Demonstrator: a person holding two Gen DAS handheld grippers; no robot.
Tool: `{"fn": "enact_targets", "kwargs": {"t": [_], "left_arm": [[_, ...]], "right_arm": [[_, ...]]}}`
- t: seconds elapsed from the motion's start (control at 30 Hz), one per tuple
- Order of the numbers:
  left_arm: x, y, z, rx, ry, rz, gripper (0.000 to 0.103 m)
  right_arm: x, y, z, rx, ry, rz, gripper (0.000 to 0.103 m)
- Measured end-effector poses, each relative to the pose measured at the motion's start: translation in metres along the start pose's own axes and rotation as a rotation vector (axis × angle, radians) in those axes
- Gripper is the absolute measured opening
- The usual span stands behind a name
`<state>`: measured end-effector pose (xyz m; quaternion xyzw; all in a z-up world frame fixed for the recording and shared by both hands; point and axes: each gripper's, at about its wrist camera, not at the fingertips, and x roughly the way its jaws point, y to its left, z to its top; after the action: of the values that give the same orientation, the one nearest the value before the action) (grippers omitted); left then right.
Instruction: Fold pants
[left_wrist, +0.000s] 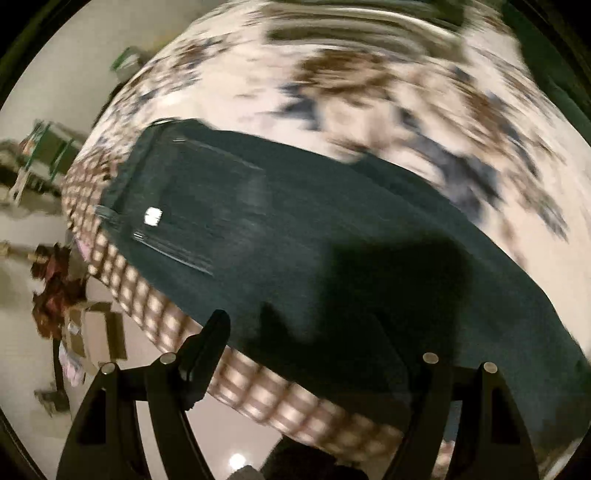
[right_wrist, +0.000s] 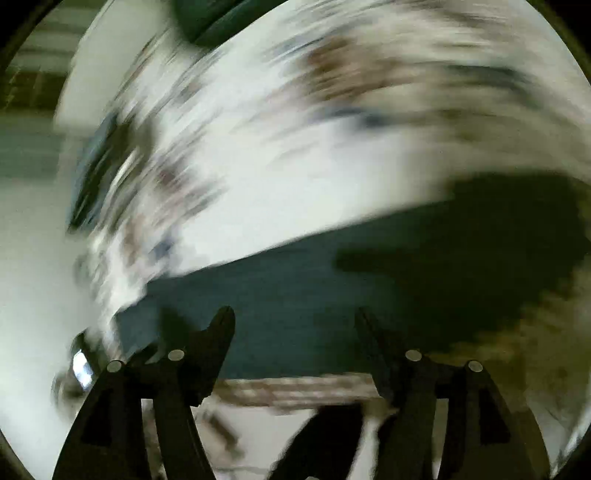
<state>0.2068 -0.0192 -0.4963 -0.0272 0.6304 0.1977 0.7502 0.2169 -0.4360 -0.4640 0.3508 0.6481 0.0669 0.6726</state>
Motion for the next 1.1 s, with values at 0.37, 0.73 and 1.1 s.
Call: {"fn": "enact_targets", "kwargs": {"t": [0.37, 0.73, 1.1], "left_arm": [[0.083, 0.098, 0.018, -0.164, 0.146, -0.017, 0.098], [0.092, 0.109, 0.007, -0.151, 0.156, -0.056, 0.103], [0.082, 0.127, 0.012, -0.194, 0.183, -0.101, 0.103]], "right_arm": [[0.277, 0.234, 0.066, -0.337, 0.483, -0.002, 0.069], [0.308, 0.259, 0.059, -0.419, 0.521, -0.122, 0.008], [0.292, 0.228, 0.095, -0.22, 0.433, -0.042, 0.008]]}}
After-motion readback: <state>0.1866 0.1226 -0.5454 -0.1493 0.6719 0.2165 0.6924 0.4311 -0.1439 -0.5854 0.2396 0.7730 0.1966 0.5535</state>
